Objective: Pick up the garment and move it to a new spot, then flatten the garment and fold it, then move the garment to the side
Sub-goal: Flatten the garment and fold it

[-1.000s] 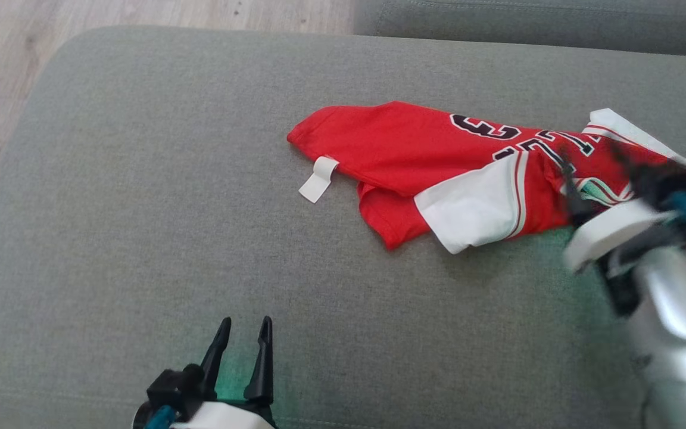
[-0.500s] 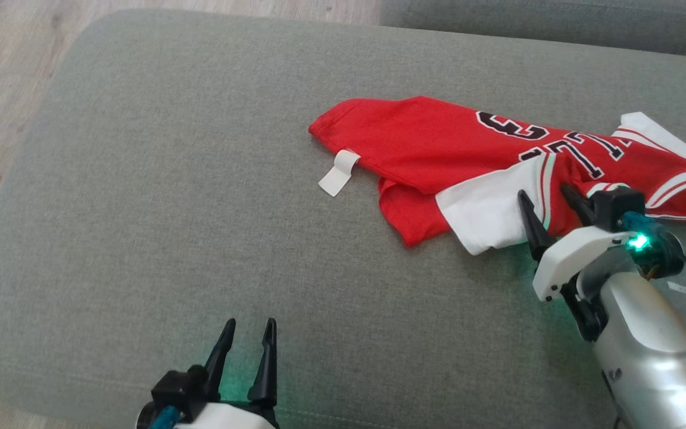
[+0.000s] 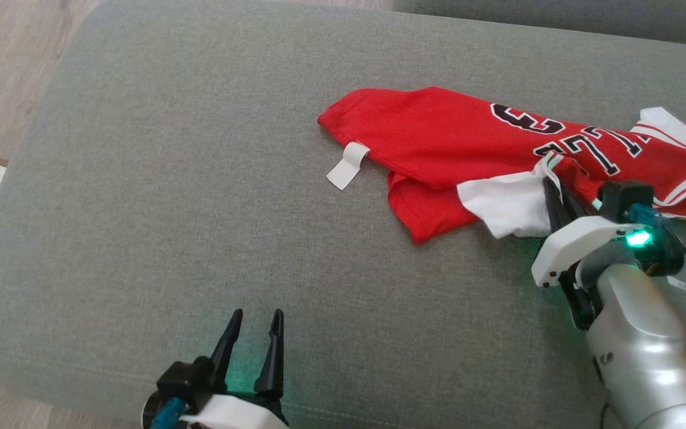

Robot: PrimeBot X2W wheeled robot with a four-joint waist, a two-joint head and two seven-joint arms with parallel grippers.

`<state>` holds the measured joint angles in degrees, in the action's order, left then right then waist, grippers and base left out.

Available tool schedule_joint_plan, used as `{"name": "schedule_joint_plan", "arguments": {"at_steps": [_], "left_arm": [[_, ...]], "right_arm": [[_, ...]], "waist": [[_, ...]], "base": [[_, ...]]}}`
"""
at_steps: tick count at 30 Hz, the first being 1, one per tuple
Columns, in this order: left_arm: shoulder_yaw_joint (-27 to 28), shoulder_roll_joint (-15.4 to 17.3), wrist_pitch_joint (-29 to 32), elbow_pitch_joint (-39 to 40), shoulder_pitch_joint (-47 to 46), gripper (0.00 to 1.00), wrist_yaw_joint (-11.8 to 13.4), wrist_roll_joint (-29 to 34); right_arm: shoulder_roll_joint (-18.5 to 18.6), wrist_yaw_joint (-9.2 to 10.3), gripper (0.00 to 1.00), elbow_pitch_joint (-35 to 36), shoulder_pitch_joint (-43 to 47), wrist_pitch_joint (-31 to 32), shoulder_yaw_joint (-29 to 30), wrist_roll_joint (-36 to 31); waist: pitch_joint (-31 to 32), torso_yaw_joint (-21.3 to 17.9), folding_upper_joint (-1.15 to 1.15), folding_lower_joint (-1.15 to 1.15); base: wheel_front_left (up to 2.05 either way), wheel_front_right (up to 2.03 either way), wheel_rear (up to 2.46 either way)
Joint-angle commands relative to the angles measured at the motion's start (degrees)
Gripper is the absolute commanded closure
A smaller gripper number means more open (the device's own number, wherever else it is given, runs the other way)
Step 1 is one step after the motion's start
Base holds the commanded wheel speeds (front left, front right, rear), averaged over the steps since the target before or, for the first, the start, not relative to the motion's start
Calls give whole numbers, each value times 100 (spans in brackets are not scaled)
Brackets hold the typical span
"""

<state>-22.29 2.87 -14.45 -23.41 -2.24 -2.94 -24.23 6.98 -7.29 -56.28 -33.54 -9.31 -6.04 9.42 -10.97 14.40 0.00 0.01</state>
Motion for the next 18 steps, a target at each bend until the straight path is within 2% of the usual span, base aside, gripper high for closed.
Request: {"name": "schedule_joint_plan", "arguments": {"at_steps": [1,7,11,12,14,15,16,18], "left_arm": [[152,0,-55,153,-122,0,32,-44],[224,0,-55,155,-47,0,27,-3],[326,0,-55,154,50,0,-10,84],[355,0,-55,155,75,0,-17,100],[403,0,-55,158,111,0,-32,135],[412,0,-55,158,118,0,-43,150],[428,0,-55,158,123,0,-49,162],[434,0,-55,154,116,0,-65,178]], "right_arm": [[-126,-20,100,173,-198,-216,-62,-27],[-182,-20,100,565,-3,-515,-20,200],[-154,-20,100,1410,581,-563,-58,501],[-116,-20,97,1675,804,-565,-26,543],[-87,-20,71,2184,1291,-566,209,681],[-51,-20,13,2338,1552,-566,373,669],[-55,-20,0,2409,1800,-567,561,667],[-74,-20,0,2453,2204,-567,907,592]], "waist": [[20,-17,0,-1],[180,-152,0,-1],[374,-414,0,-1],[422,-496,0,-1],[507,-660,0,-1],[535,-726,0,-1],[566,-802,0,-1],[599,-923,0,-1]], "base": [[0,0,0],[0,0,0],[0,0,0],[0,0,0],[0,0,0],[0,0,0],[0,0,0],[0,0,0]]}}
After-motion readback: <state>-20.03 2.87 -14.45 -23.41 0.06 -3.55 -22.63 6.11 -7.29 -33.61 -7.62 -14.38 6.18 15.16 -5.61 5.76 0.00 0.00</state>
